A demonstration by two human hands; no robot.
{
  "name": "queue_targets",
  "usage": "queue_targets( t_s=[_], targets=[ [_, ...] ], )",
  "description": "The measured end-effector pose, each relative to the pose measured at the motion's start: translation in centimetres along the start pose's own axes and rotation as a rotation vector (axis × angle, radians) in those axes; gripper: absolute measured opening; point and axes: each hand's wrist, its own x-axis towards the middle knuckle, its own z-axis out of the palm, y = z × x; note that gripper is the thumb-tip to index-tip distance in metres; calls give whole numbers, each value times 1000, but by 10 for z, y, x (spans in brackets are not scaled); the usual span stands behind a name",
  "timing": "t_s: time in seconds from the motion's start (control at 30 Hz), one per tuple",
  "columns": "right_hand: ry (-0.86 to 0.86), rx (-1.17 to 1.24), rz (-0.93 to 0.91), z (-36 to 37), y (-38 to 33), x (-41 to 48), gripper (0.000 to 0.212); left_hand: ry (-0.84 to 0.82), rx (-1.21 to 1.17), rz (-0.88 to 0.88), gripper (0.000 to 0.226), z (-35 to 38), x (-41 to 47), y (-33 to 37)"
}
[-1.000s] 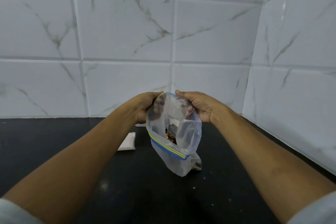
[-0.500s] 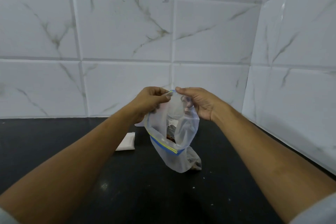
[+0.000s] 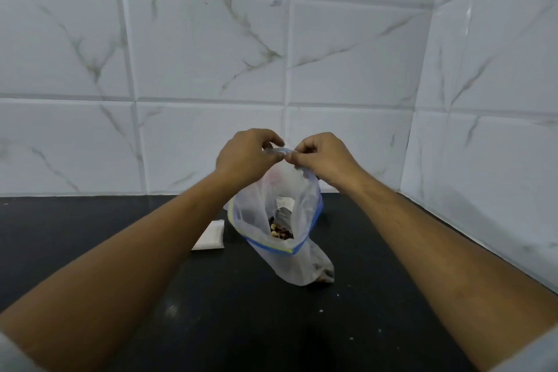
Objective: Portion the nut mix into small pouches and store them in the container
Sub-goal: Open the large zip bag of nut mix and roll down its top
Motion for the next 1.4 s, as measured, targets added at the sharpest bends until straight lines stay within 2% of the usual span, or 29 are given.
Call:
queue_targets(
  t_s=[0.07, 0.2, 0.43, 0.6, 0.67, 0.8, 0.87, 1.03, 1.17, 1.3, 1.4],
  targets=[
    [-39, 4, 18, -3, -7, -1, 17, -12, 47, -13, 13, -6, 6, 2],
    [-203, -131, 137, -15, -15, -6, 33, 24, 29, -128, 9, -21, 14, 4],
    [-362, -251, 252, -37, -22, -21, 26, 32, -159, -368, 17, -41, 21, -1],
    [-418, -340, 413, -53, -21, -30, 16, 28, -203, -448, 19, -49, 14, -13],
    [-386, -326, 449, -58, -22, -28, 17, 4, -211, -452, 22, -52, 11, -15],
    [-185, -49, 468, -61, -21, -19, 20, -63, -228, -444, 19, -58, 9, -10],
    [-119, 14, 463, -59, -19, -17, 18, -88, -220, -448, 15, -62, 7, -9],
    [12, -105, 381, -62, -7, -16, 17, -159, -173, -511, 14, -74, 3, -19],
    [-4, -172, 391, -72, -12, -14, 17, -243, -196, -586, 17, -88, 6, -24],
    [28, -252, 330, -79, -21, -5, 16, -254, -210, -642, 11, -91, 9, -17],
    [-40, -342, 303, -81, -24, -6, 19, -218, -300, -661, 12, -87, 9, -15]
  ],
)
